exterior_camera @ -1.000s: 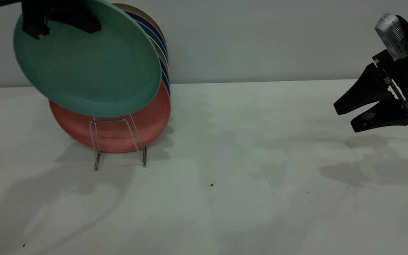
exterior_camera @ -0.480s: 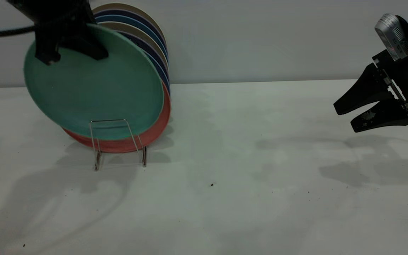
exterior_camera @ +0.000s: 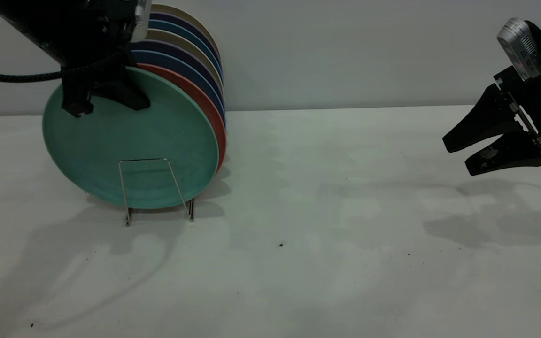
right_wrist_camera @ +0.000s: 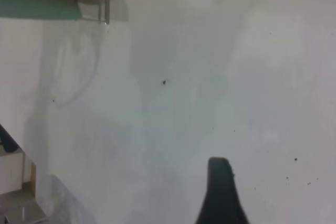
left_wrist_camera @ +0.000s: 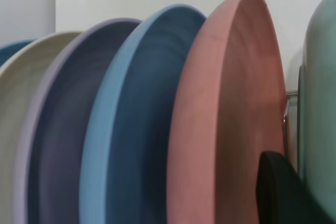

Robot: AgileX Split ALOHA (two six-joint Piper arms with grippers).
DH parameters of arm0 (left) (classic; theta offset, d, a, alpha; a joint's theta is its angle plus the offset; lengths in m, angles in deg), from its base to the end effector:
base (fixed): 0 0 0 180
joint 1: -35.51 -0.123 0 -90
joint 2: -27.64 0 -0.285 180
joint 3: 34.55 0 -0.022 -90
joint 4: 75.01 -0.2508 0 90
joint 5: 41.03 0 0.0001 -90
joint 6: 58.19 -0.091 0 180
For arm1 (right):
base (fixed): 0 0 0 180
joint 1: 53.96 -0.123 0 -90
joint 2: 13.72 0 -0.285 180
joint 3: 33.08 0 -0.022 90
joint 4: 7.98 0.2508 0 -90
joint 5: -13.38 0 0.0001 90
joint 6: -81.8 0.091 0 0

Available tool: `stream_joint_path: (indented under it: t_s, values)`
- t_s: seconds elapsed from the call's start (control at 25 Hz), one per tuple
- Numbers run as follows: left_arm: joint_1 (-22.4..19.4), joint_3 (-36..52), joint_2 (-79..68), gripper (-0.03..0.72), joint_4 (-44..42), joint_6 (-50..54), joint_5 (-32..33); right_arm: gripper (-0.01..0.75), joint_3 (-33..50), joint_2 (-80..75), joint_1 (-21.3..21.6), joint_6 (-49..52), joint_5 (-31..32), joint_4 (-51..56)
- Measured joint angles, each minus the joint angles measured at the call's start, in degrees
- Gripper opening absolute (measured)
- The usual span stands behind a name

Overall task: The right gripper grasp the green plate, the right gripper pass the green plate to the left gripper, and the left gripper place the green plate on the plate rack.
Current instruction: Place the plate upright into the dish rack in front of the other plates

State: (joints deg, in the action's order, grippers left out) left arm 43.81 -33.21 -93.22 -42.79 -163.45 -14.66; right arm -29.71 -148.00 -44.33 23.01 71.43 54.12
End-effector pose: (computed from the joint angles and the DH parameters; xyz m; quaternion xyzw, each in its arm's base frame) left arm 0.4133 -0.0821 0.1802 0.6609 0.6789 0.0715 0.3117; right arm 0.3958 0.0021 0.0966 -0.0528 0.9091 0.3935 0.1260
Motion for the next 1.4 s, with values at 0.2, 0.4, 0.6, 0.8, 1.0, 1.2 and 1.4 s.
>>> stream_joint_path:
  t_s: [0.2,0.4,0.6,0.8,1.0,1.2,1.4]
  values:
    - [0.00,0.00,-0.15,0.125,0.18,0.52,-1.09,0.578,0.00,0.00,0.00,0.00,0.00,-0.05]
    - [0.00,0.00,-0.27,0.163,0.18,0.63,-1.13,0.578,0.00,0.00,0.00,0.05,-0.27,-0.05]
    - [0.00,-0.02,-0.27,0.272,0.24,0.69,-1.62,0.578,0.00,0.00,0.00,0.22,-1.04,-0.33]
    - [0.00,-0.06,-0.06,0.294,0.24,1.08,-0.96,0.578,0.00,0.00,0.00,0.41,-1.36,-1.21]
    - [0.00,-0.06,1.68,0.294,0.27,1.20,-0.30,0.578,0.00,0.00,0.00,0.41,-1.36,-1.32]
    - [0.00,-0.13,3.40,0.296,-0.87,1.50,1.79,0.578,0.00,0.00,0.00,0.68,-1.42,-1.36]
    - [0.00,-0.32,5.04,0.296,-8.78,7.01,6.94,0.578,0.00,0.00,0.00,0.99,-1.47,-1.38]
